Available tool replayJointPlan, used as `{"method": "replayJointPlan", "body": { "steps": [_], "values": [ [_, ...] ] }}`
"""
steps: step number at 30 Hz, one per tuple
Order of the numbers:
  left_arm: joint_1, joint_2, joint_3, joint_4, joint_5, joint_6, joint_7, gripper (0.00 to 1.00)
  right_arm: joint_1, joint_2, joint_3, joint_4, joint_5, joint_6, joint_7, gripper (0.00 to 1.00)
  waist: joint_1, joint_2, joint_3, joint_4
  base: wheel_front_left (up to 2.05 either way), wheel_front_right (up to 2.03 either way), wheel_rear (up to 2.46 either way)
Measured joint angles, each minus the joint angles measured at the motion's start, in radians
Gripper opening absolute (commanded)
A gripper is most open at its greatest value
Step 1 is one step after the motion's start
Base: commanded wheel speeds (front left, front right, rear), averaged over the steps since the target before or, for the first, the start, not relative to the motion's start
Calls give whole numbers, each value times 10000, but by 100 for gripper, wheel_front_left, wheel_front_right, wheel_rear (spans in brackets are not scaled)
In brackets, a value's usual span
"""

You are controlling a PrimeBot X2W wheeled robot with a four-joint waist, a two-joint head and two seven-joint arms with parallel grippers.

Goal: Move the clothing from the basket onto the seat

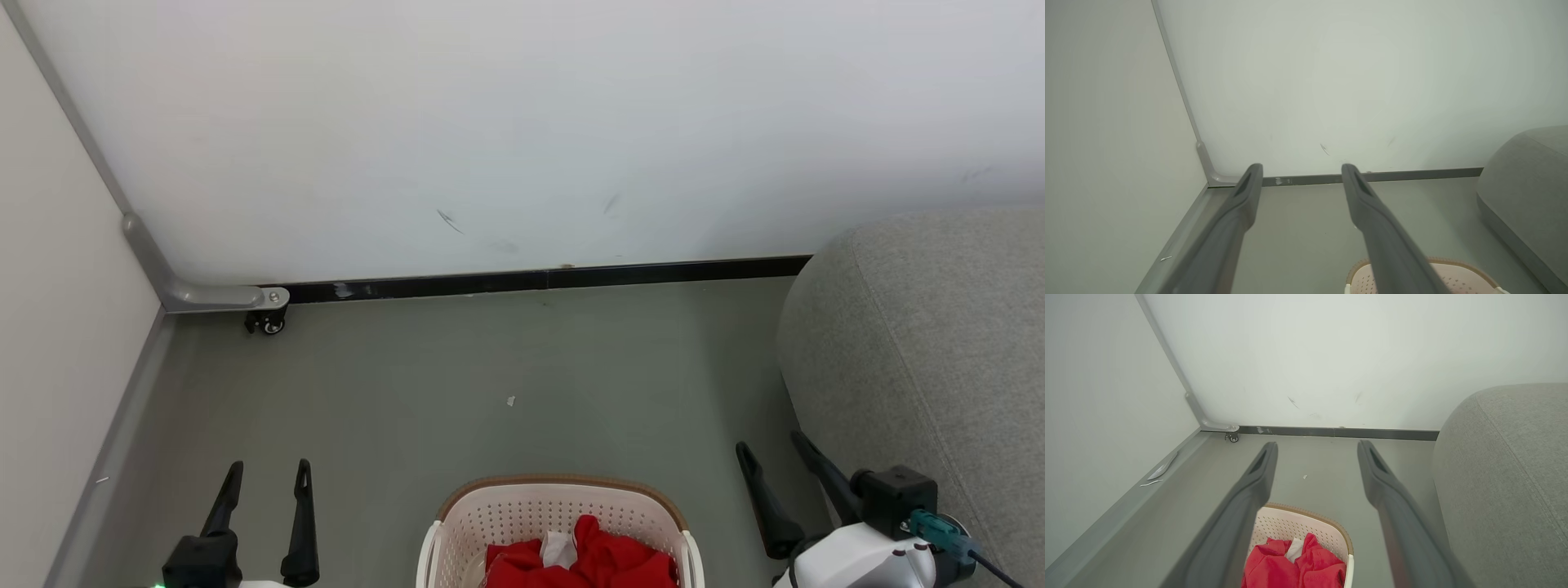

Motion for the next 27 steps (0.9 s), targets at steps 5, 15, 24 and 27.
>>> {"method": "replayJointPlan", "body": {
  "steps": [5,15,24,27],
  "values": [
    [-1,-10,13,25,-15,0,0,100,0,0,2,0,31,0,0,100,0,0,15,-10,0,0,0],
    [-6,-19,23,52,-15,-2,0,100,0,0,10,-2,33,0,0,100,0,0,59,-9,0,0,0],
    [-12,-23,33,102,-13,-15,0,100,3,-2,15,-15,102,0,0,100,-1,0,178,-5,0,0,0],
    [-16,-8,-73,282,8,-134,0,100,12,-2,-33,-31,102,0,0,100,0,0,232,-14,0,0,0]
  ]
}}
